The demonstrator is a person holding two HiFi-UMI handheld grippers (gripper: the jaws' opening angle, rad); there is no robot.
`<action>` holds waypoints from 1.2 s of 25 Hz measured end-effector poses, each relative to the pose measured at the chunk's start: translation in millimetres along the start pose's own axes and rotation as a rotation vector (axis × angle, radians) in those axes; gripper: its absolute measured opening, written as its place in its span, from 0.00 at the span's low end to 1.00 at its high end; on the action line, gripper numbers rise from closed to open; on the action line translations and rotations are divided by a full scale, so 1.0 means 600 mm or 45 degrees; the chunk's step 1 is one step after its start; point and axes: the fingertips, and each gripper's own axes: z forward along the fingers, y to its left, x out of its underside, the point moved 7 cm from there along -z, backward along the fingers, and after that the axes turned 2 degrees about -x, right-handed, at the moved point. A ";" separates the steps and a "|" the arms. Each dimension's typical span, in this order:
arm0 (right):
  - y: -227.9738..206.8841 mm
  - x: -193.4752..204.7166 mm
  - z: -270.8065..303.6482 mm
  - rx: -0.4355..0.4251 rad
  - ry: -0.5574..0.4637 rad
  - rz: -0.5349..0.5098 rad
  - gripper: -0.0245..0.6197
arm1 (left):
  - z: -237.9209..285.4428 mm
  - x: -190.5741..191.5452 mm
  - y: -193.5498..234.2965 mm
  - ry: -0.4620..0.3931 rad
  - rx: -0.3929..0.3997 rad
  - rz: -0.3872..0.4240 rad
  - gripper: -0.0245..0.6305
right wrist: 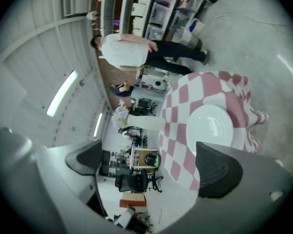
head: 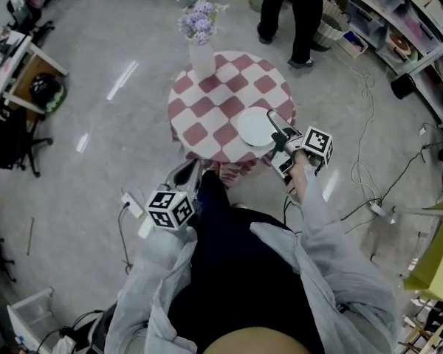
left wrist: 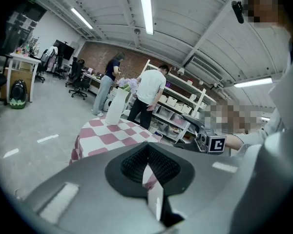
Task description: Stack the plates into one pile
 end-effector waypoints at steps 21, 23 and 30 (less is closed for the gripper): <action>0.134 0.102 -0.257 -0.055 -0.106 -1.276 0.31 | -0.025 -0.038 -0.141 -0.085 0.187 0.173 0.05; 0.122 0.112 -0.266 -0.004 -0.110 -1.315 0.22 | -0.027 -0.029 -0.143 -0.080 0.198 0.167 0.05; 0.076 0.124 -0.273 0.186 -0.081 -1.404 0.04 | -0.032 -0.016 -0.156 -0.083 0.229 0.165 0.05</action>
